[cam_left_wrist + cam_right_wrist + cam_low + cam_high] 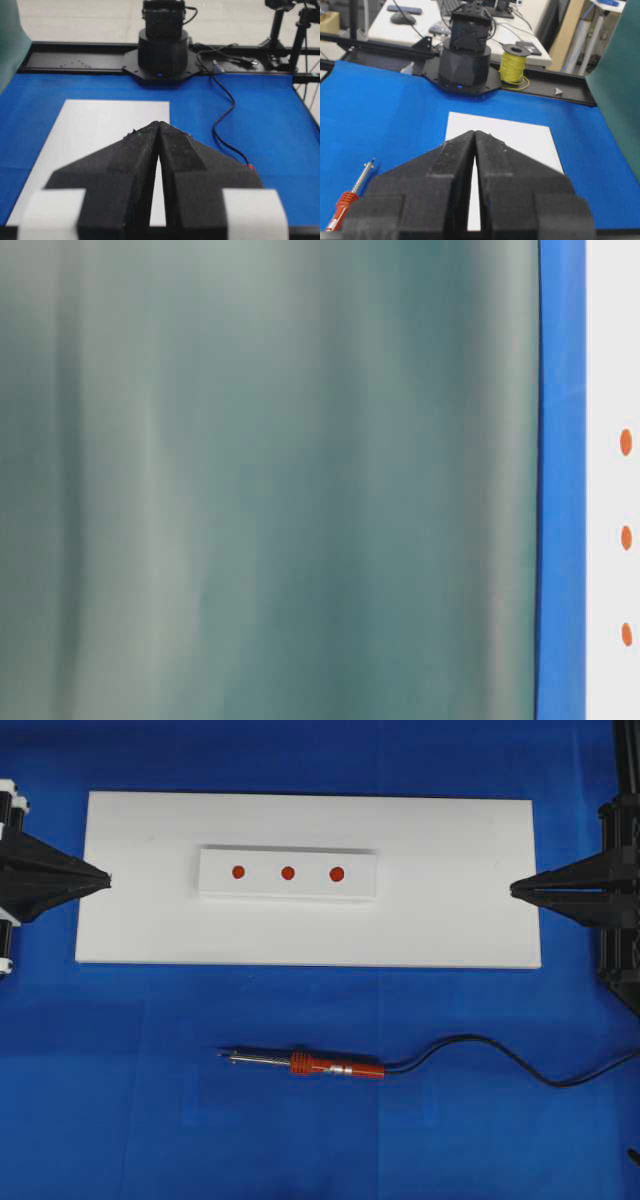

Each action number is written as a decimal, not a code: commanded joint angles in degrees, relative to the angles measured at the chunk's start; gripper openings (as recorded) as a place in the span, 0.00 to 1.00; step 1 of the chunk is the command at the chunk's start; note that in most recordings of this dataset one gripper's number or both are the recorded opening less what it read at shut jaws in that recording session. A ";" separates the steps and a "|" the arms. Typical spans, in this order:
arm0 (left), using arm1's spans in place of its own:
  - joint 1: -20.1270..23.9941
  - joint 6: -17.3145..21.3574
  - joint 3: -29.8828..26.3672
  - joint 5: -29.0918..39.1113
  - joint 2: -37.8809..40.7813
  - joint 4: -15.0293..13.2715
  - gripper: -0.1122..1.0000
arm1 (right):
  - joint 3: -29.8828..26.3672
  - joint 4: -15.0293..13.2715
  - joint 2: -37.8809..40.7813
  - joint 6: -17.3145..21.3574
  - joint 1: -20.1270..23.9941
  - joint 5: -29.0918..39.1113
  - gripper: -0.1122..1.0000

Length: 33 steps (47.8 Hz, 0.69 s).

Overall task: Touch the tip of the soldering iron to the mark.
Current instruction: 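Move the right gripper toward the red-handled soldering iron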

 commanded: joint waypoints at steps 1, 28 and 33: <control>-0.53 0.00 -0.62 0.26 0.35 0.18 0.10 | -2.11 0.26 1.14 0.09 -0.09 -0.26 0.10; -0.53 -0.09 -0.35 0.79 0.09 0.18 0.10 | -4.22 0.26 5.54 5.19 3.43 2.99 0.05; -0.35 -0.09 -0.26 0.70 0.09 0.18 0.10 | -5.36 0.26 8.61 6.15 5.54 2.55 0.10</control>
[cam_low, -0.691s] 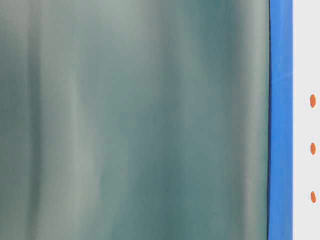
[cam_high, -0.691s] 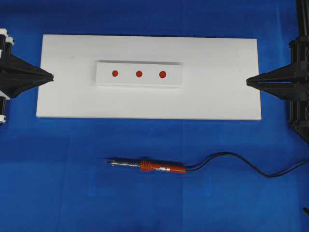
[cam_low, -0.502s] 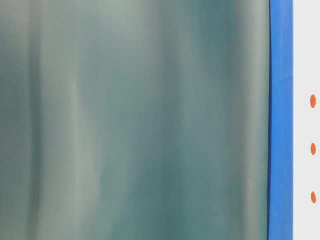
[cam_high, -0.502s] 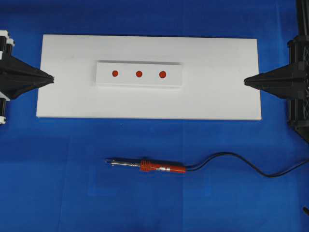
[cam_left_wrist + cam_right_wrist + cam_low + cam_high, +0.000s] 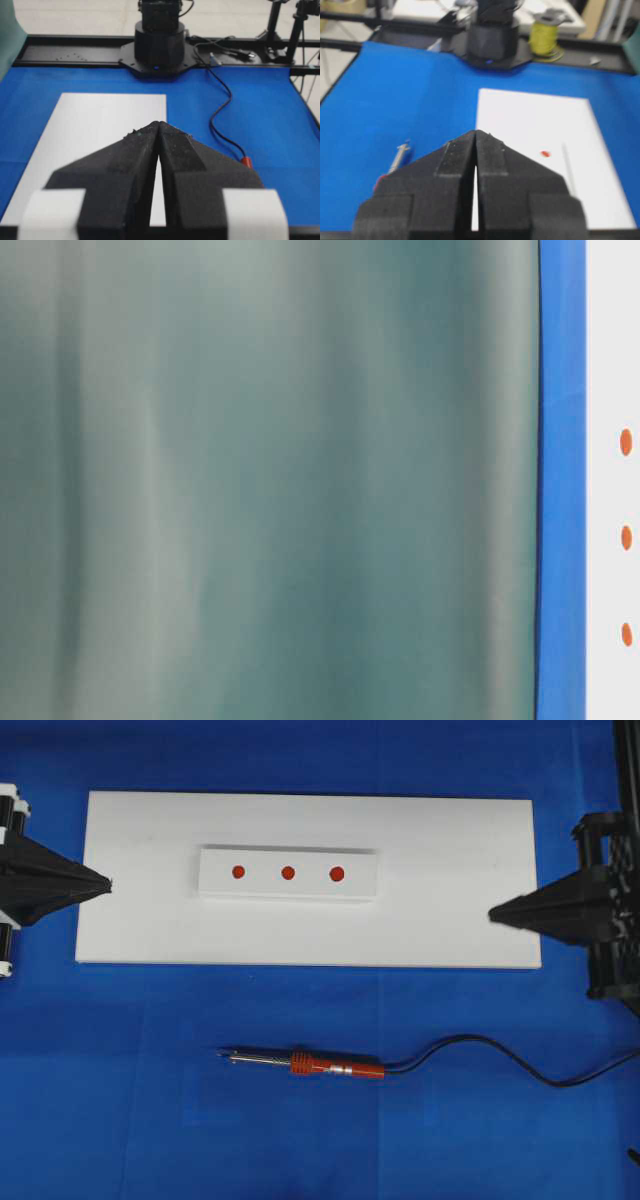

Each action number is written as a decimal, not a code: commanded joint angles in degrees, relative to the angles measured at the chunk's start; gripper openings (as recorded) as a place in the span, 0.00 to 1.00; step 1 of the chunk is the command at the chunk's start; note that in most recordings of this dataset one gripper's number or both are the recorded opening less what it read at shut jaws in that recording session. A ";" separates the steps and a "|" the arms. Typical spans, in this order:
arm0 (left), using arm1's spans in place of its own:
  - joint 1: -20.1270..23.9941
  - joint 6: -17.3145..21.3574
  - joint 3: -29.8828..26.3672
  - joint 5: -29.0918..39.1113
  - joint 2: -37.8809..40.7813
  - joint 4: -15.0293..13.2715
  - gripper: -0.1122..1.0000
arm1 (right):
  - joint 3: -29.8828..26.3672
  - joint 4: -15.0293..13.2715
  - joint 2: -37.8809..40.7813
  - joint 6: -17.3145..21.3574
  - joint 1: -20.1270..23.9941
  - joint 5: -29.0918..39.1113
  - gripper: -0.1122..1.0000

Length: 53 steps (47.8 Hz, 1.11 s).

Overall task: Touch the tip of the soldering iron to the mark.
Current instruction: 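Move the right gripper toward the red-handled soldering iron, then lower the open right gripper over the iron's red handle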

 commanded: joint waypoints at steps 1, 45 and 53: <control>0.18 0.00 -0.44 -0.35 0.18 0.09 0.10 | -2.37 0.18 2.46 0.44 1.49 -0.88 0.13; 0.35 0.00 0.88 -0.53 -1.67 0.09 0.10 | -31.38 2.46 43.24 11.34 11.43 20.57 0.88; 0.53 0.00 1.23 -0.53 -1.67 0.18 0.10 | -35.33 2.46 50.98 14.33 11.60 24.70 0.88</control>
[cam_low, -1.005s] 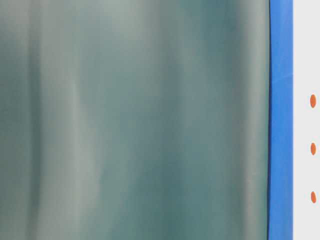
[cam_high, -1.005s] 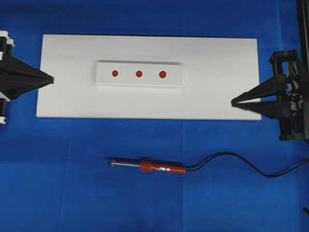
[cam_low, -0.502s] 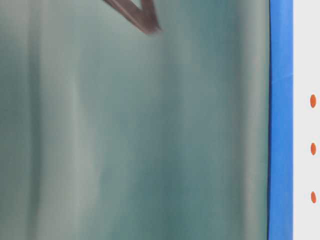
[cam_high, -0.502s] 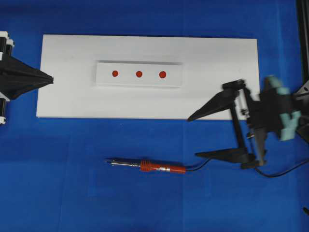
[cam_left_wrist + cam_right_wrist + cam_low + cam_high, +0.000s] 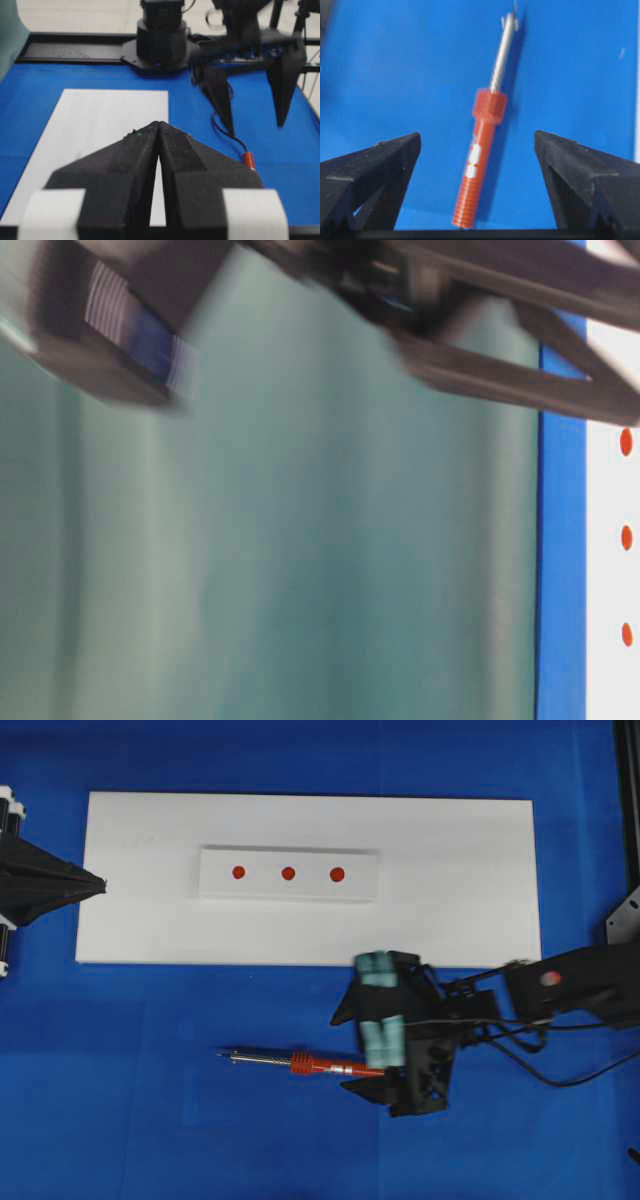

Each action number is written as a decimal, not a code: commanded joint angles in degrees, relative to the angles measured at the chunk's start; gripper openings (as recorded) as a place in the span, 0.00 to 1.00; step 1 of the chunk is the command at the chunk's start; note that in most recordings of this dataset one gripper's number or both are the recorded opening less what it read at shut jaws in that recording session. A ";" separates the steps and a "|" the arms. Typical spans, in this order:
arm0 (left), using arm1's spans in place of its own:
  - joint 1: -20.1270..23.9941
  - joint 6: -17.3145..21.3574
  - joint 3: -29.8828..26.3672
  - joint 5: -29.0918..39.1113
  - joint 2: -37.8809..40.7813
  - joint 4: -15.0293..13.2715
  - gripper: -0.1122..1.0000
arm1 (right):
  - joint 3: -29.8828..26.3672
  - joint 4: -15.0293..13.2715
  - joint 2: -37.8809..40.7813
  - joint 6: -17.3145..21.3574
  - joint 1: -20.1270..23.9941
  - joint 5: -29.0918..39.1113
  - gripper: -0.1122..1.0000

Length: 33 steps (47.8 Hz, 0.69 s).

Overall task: Touch the tip of the soldering iron to the mark.
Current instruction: 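Lower the open right gripper over the iron's red handle, then close the right gripper around the red handle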

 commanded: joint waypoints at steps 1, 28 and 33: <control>0.26 0.00 -0.62 -0.53 0.09 0.09 0.10 | -2.72 0.18 2.46 0.88 0.35 0.88 0.88; 0.35 -0.09 -0.18 -0.62 0.09 0.09 0.10 | -4.83 0.26 13.89 4.92 0.44 -5.10 0.88; 0.44 -0.09 -0.18 -0.62 0.00 0.09 0.10 | -4.83 0.26 14.59 5.10 0.44 -5.54 0.87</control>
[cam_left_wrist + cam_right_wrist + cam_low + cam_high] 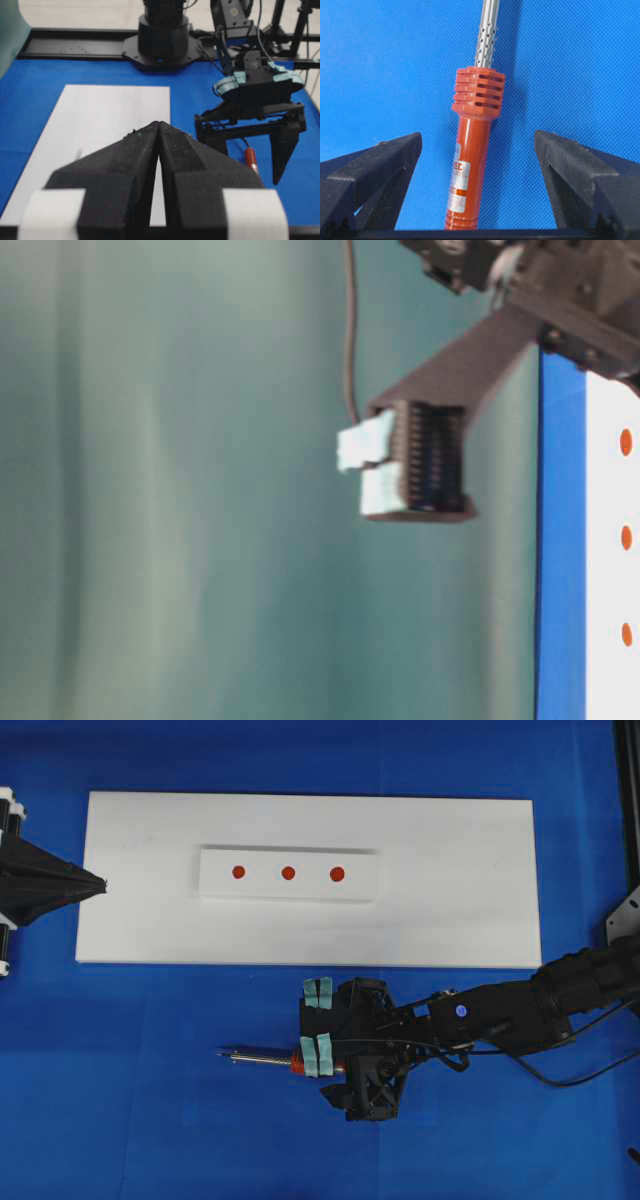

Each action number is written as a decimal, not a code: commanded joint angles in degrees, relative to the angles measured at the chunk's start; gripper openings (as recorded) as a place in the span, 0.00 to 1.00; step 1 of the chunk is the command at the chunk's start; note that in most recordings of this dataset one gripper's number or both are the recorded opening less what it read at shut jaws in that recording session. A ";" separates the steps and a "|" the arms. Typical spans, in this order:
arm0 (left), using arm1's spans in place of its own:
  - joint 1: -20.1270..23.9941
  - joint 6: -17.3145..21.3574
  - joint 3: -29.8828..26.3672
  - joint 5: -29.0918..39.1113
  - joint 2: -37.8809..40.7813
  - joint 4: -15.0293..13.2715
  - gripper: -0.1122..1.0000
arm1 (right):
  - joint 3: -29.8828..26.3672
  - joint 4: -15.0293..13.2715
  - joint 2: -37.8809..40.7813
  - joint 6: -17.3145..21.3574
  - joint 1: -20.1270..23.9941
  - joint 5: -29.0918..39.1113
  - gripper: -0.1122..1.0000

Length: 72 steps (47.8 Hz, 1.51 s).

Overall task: Touch the tip of the soldering iron to the mark.
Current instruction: 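Close the right gripper around the red handle, then lift the iron tip-down and carry it over the white strip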

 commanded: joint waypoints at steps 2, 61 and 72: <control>0.26 -0.09 -0.62 -0.62 0.18 0.09 0.10 | -0.97 0.18 -0.44 0.09 0.09 -1.14 0.87; 0.70 -0.18 -0.62 -0.79 0.18 0.00 0.10 | 3.78 -0.09 -2.29 -0.18 -0.88 -10.37 0.16; 0.70 -0.18 -0.62 -0.79 0.09 0.00 0.10 | 3.25 -1.32 -10.90 -0.53 -1.49 -0.79 0.16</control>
